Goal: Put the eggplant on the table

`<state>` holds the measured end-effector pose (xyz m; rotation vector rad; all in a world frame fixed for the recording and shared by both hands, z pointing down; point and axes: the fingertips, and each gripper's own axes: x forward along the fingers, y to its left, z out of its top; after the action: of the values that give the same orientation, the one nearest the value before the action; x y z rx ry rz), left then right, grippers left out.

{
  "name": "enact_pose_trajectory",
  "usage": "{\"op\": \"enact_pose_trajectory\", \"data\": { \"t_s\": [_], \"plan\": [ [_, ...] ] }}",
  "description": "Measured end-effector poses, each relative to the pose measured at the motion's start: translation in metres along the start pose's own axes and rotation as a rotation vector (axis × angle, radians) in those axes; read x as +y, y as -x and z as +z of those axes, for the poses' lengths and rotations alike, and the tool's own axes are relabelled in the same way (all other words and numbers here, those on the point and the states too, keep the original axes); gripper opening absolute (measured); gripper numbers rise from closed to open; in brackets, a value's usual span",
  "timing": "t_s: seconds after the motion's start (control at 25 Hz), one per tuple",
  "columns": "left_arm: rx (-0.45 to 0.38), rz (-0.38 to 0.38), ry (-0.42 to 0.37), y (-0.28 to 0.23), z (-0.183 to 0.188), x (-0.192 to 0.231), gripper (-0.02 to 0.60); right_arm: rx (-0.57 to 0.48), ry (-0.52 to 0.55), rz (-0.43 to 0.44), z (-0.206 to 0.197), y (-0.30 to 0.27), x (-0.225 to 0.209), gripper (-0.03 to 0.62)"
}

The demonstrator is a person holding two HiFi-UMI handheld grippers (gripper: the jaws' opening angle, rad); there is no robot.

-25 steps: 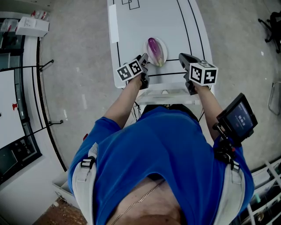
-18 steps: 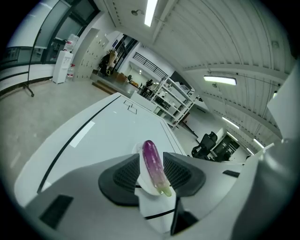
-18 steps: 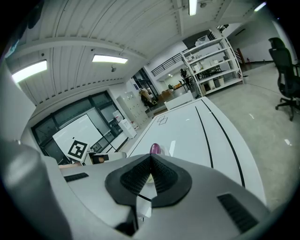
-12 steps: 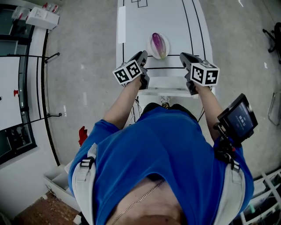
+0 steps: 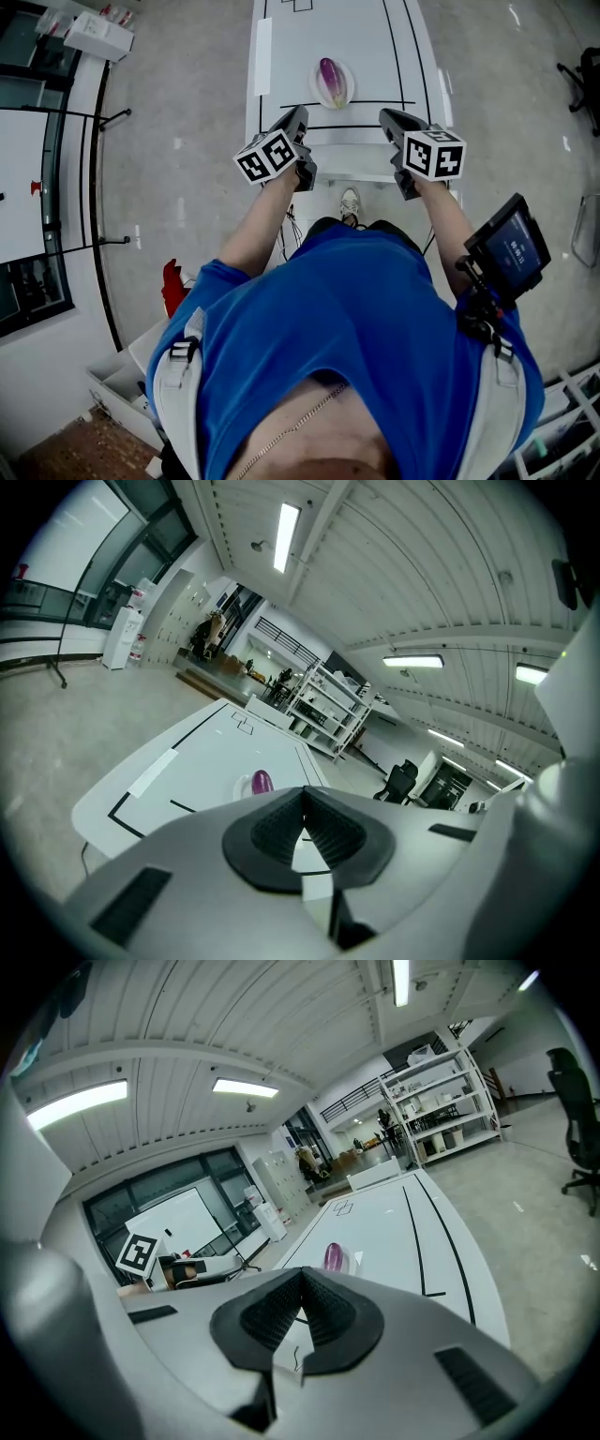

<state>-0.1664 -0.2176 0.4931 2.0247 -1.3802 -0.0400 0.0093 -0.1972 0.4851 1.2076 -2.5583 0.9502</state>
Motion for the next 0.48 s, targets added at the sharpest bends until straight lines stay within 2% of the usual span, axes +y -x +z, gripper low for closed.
{"op": "enact_pose_trajectory", "data": {
  "t_s": [0.48],
  "plan": [
    [-0.055,-0.023,0.002,0.022,0.003,-0.013,0.008,-0.007,0.046,0.047,0.003,-0.001,0.02,0.002]
  ]
}}
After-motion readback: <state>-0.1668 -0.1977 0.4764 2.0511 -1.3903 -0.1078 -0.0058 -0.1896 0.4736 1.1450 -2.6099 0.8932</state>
